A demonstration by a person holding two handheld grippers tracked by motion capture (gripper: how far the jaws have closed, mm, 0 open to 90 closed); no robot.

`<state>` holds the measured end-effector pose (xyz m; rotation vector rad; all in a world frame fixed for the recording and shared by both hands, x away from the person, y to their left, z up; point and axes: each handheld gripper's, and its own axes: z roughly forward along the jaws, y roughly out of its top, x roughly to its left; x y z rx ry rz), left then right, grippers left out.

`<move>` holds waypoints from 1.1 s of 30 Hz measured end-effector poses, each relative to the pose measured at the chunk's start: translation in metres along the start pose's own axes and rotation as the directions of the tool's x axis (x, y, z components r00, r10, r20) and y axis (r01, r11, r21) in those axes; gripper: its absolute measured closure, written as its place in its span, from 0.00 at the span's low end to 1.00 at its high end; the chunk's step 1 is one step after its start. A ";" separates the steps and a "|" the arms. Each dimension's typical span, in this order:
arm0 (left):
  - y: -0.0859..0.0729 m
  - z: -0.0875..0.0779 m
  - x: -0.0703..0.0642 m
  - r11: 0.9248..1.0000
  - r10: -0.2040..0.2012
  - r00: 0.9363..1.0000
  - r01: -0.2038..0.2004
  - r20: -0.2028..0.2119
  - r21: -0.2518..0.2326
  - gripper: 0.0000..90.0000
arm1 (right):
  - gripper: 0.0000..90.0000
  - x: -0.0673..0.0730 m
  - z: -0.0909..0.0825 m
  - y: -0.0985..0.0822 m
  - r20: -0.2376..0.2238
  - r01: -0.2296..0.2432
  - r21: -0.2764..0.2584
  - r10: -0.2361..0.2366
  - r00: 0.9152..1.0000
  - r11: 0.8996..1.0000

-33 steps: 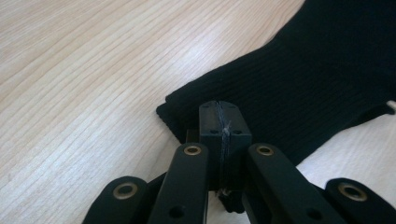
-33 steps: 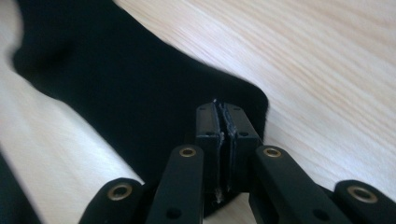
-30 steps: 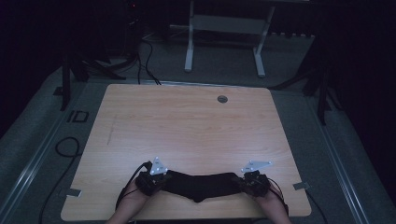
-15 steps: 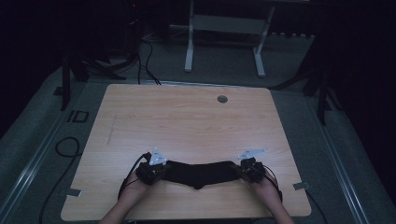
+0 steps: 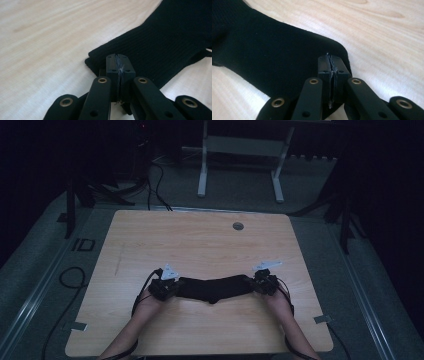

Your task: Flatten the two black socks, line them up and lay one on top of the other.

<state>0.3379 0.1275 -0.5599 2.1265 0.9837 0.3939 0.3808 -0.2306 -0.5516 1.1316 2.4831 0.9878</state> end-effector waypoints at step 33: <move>-0.016 -0.033 -0.014 0.986 0.039 0.998 -0.032 0.043 -0.163 0.06 | 0.14 0.011 -0.031 -0.008 -0.032 0.101 -0.133 -0.106 0.994 0.986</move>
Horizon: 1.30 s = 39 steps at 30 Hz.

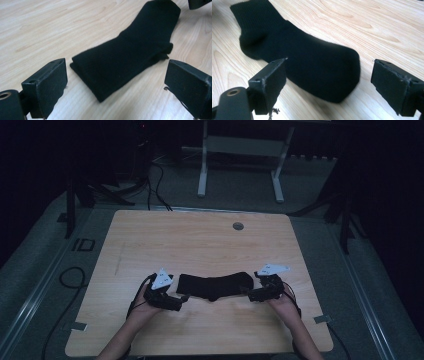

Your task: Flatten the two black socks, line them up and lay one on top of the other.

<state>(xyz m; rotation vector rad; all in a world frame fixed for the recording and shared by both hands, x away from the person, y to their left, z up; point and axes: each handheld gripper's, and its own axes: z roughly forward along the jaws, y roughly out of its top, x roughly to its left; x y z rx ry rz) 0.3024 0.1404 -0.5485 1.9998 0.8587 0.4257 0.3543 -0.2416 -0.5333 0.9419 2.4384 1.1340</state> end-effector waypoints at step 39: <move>-0.054 -0.075 0.026 0.994 -0.106 0.990 0.102 -0.096 -0.042 0.06 | 0.14 -0.035 -0.092 -0.095 0.180 -0.214 -0.077 0.225 0.958 0.974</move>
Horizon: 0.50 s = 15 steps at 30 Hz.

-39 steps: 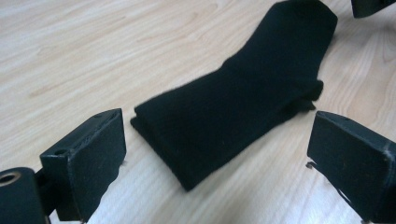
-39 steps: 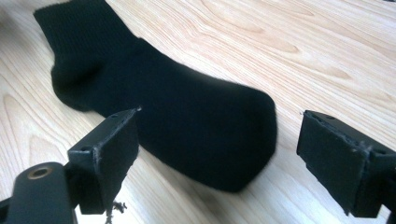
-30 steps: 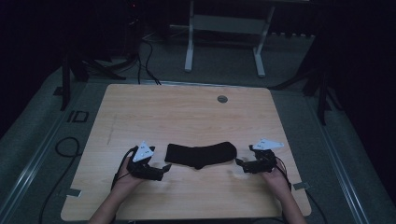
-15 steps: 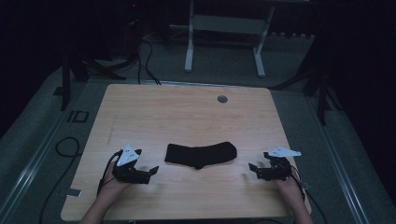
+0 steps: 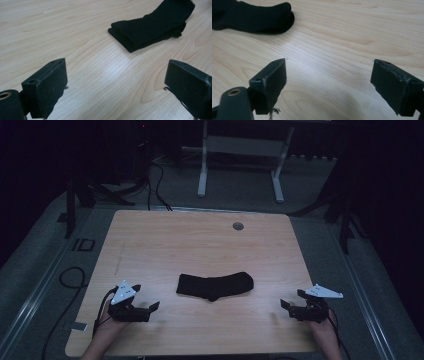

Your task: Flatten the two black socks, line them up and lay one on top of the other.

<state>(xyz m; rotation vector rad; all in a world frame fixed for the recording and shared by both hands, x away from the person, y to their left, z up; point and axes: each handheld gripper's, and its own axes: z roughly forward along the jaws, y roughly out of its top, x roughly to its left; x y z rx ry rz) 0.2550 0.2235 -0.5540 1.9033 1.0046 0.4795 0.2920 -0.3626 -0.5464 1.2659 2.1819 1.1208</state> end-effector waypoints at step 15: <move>-0.022 -0.032 0.008 0.996 -0.039 0.999 0.040 0.006 -0.076 0.06 | 0.15 -0.003 -0.005 -0.007 0.039 -0.013 -0.028 0.014 0.999 1.000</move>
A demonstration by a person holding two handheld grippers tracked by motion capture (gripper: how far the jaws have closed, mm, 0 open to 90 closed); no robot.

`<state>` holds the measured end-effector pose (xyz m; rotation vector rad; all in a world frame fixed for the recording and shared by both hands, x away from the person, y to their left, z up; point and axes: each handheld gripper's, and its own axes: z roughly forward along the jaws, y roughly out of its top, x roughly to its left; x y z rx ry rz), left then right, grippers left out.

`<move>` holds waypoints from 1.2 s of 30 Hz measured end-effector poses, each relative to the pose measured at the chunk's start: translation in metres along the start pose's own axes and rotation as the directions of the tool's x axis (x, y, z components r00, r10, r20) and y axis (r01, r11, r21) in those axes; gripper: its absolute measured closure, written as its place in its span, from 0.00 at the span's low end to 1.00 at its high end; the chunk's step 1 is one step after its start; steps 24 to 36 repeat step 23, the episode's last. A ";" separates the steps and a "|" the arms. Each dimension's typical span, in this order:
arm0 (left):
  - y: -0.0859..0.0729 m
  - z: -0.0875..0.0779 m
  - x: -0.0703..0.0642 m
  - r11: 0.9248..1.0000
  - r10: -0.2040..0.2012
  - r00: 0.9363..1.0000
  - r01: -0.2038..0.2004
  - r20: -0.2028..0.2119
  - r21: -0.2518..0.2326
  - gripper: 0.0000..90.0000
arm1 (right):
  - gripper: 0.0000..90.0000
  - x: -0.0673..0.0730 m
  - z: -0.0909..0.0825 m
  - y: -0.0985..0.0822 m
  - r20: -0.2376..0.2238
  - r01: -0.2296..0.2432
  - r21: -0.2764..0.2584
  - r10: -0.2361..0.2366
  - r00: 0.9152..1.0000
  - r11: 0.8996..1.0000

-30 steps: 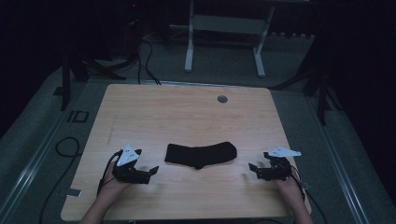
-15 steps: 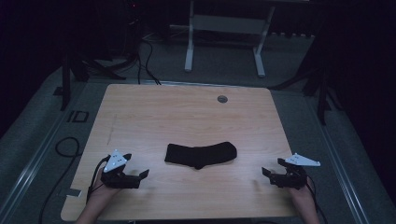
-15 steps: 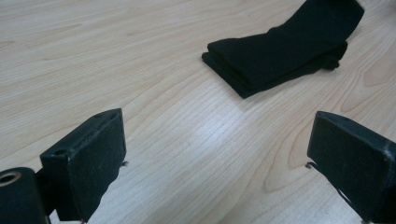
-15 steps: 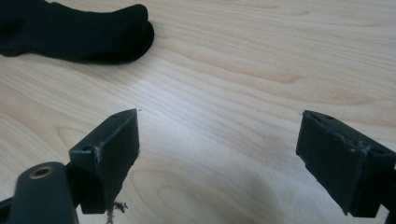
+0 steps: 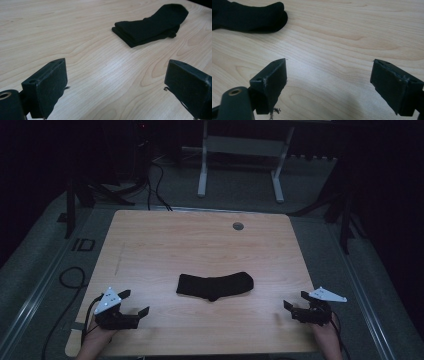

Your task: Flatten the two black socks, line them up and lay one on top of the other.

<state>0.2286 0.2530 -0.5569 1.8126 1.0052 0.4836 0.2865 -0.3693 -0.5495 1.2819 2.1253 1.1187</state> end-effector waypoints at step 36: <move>-0.015 -0.026 0.011 0.998 -0.014 0.999 0.011 -0.048 -0.059 0.06 | 0.15 -0.005 0.003 -0.005 0.031 -0.018 0.008 0.018 0.999 1.000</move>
